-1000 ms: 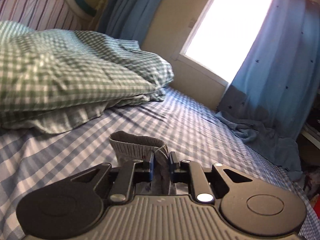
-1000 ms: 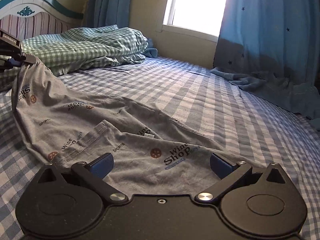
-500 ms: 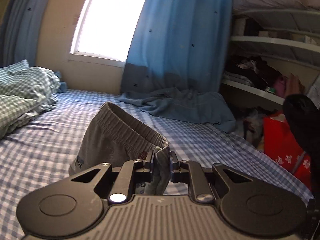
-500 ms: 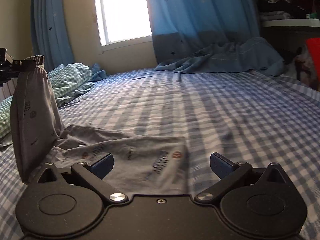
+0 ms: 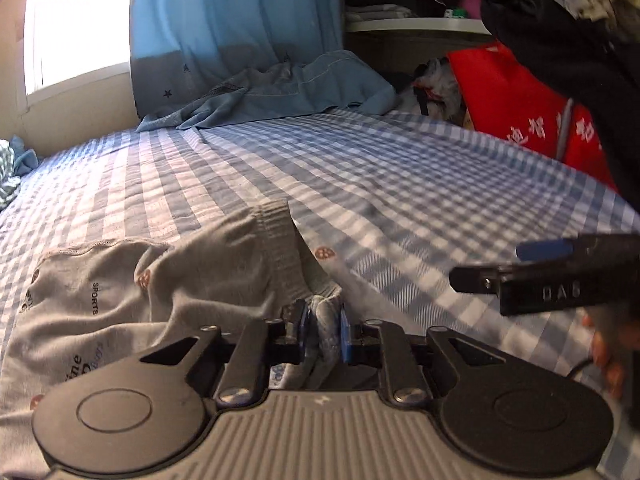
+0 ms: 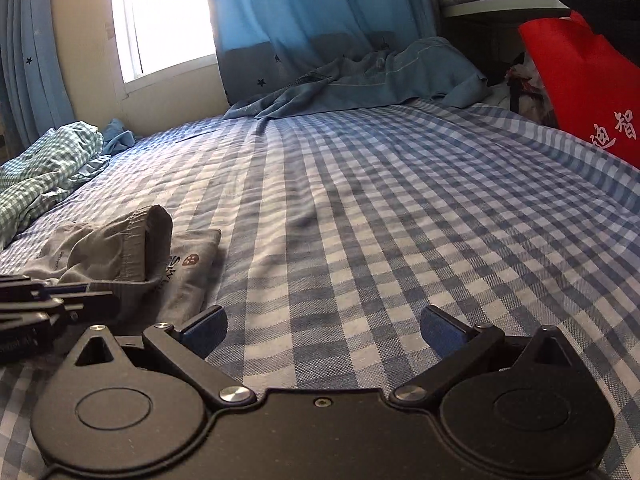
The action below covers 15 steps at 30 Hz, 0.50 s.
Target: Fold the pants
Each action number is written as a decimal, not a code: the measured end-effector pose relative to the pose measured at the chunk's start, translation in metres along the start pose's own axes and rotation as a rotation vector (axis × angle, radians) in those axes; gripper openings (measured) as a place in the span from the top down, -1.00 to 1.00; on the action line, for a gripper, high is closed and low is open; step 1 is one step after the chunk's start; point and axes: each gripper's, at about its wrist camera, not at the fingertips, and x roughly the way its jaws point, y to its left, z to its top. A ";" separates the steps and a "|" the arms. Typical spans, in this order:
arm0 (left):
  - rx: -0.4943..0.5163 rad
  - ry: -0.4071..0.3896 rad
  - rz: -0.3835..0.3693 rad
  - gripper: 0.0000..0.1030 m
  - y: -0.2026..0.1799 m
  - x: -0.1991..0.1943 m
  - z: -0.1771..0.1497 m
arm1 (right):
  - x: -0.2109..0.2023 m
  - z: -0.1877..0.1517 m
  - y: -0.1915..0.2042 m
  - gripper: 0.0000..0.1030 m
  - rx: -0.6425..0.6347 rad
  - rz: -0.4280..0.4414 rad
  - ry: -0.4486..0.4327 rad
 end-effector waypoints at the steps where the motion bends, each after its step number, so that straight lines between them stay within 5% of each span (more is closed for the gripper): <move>1: 0.015 -0.005 0.007 0.54 -0.003 -0.002 -0.002 | 0.001 -0.001 0.001 -0.99 -0.005 0.003 0.004; 4: 0.043 -0.018 0.031 0.03 -0.006 -0.009 -0.002 | 0.004 0.003 0.008 -0.99 -0.023 0.027 0.001; 7: 0.094 -0.015 0.052 -0.19 -0.006 -0.016 -0.007 | 0.007 0.014 0.018 -0.99 -0.052 0.098 -0.018; 15: 0.153 -0.021 0.111 -0.30 -0.009 -0.021 -0.017 | 0.057 0.049 0.047 -0.99 -0.097 0.486 0.056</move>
